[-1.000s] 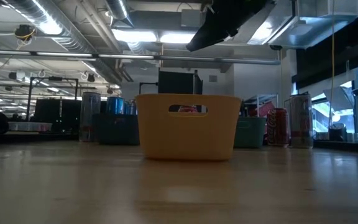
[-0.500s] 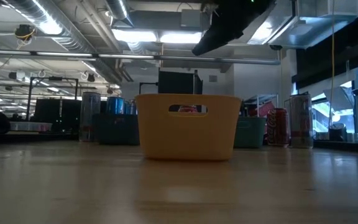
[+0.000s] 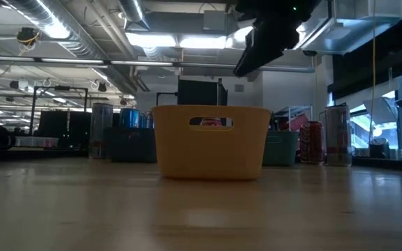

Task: Sort soda cans
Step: Put the blue soda can into the blue bin

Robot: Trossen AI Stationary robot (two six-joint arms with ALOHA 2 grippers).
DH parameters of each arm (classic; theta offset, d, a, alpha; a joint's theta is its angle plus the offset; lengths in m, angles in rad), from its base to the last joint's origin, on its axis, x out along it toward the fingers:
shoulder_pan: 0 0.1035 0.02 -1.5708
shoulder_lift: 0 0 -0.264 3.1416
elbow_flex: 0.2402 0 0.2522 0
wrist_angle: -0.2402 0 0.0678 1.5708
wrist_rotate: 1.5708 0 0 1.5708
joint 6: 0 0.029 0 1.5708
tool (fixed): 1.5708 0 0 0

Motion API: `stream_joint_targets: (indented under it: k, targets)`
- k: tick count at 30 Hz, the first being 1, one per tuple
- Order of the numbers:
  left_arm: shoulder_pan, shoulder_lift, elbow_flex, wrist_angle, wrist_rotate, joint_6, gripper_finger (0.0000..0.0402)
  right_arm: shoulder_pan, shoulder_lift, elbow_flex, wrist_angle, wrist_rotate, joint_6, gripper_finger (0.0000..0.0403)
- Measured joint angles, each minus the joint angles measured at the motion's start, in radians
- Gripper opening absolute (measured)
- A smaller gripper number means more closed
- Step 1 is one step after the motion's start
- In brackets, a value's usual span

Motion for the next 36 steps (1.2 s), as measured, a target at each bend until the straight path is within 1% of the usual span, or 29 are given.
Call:
stream_joint_targets:
  k: [4, 9, 13, 17, 23, 26, 28, 30, 33, 36]
  targets:
    - [0.099, -0.038, 0.049, -0.076, -0.051, 0.178, 0.0230, 0.000, 0.000, -0.025, 0.005, 0.000, 0.000, 0.0280]
    - [0.275, -0.066, 0.111, -0.171, -0.120, 0.459, 0.0231, -0.013, 0.000, -0.068, 0.011, -0.001, 0.000, 0.0280]
    - [0.451, -0.089, 0.140, -0.197, -0.125, 0.679, 0.0231, -0.047, 0.000, -0.098, 0.058, -0.001, -0.002, 0.0280]
    - [0.641, -0.095, 0.156, -0.203, -0.126, 0.905, 0.0234, -0.107, 0.000, -0.114, 0.103, -0.011, -0.052, 0.0280]
    - [0.940, -0.086, 0.161, -0.201, -0.126, 1.216, 0.0235, -0.200, 0.000, -0.114, 0.193, -0.091, -0.107, 0.0280]
    - [1.084, -0.071, 0.161, -0.179, -0.126, 1.343, 0.0235, -0.234, 0.000, -0.114, 0.213, -0.143, -0.113, 0.0280]
    - [1.175, -0.052, 0.161, -0.142, -0.117, 1.414, 0.0235, -0.250, 0.000, -0.114, 0.231, -0.158, -0.114, 0.0280]
    - [1.262, -0.024, 0.161, -0.113, -0.088, 1.478, 0.0236, -0.263, 0.000, -0.114, 0.250, -0.158, -0.113, 0.0280]
    - [1.372, 0.052, 0.185, -0.092, -0.032, 1.568, 0.0236, -0.275, 0.000, -0.114, 0.277, -0.162, -0.109, 0.0280]
    - [1.447, 0.165, 0.249, -0.148, -0.031, 1.646, 0.0236, -0.277, 0.000, -0.114, 0.283, -0.177, -0.108, 0.0280]
